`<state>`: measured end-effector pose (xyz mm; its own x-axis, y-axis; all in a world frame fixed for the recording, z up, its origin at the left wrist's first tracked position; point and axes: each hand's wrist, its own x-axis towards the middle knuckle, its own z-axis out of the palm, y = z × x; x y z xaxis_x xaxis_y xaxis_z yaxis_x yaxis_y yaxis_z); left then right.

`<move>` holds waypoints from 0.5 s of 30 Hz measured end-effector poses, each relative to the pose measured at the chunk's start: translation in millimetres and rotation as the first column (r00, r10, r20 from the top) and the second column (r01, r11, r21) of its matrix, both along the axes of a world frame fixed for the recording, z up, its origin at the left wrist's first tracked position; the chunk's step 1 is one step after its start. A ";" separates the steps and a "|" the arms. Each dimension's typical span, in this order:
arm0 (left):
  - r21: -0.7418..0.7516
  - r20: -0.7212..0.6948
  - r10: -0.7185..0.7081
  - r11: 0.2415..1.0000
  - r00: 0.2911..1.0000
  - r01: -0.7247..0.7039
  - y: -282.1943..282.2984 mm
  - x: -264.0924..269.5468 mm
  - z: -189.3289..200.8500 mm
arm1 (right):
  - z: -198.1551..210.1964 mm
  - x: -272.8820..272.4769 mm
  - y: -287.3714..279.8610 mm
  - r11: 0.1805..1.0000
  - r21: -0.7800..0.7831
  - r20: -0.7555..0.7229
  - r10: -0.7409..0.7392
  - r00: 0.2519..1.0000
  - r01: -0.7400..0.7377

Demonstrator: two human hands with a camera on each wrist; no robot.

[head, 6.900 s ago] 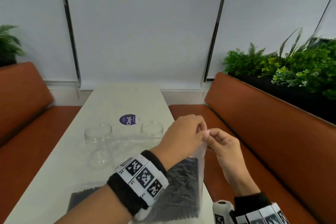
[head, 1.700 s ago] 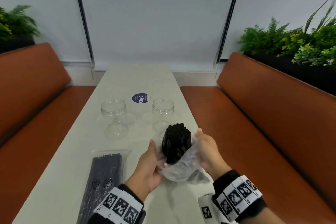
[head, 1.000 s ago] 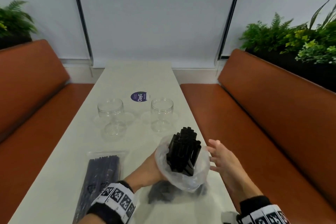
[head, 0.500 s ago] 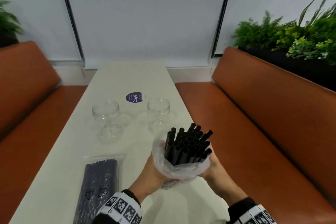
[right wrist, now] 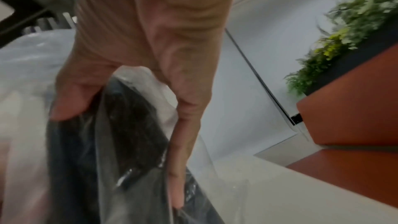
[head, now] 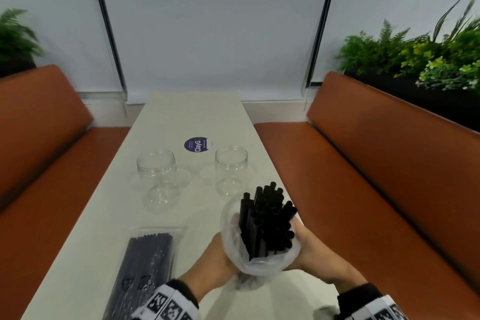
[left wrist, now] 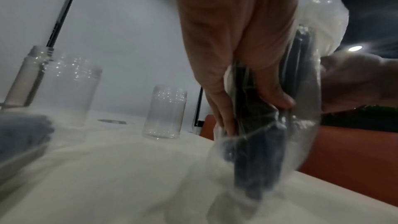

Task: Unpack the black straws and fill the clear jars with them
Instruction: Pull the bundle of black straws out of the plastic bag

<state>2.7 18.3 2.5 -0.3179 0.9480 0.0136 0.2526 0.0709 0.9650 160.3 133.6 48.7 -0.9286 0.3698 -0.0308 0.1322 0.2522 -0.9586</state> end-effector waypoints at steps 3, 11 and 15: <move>0.018 0.093 0.096 0.995 0.991 -0.098 3.6 6.0 -10.0 | -0.1 6.4 17.0 0.997 -0.032 0.003 -0.068 0.998 0.068; -0.122 0.061 0.066 0.991 0.996 -0.059 -3.3 12.6 -23.2 | -20.0 11.8 23.8 0.986 0.071 0.216 -0.164 0.963 0.152; -0.274 -0.047 0.000 0.962 0.999 -0.013 -6.5 -4.6 -10.5 | -20.4 22.7 18.2 0.995 -0.082 0.114 -0.040 0.993 0.049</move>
<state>-1.9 11.8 -8.1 -0.3290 0.9155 -0.2314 0.2951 0.3325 0.8957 183.0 151.8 28.2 -0.9002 0.4023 -0.1666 0.2492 0.1622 -0.9548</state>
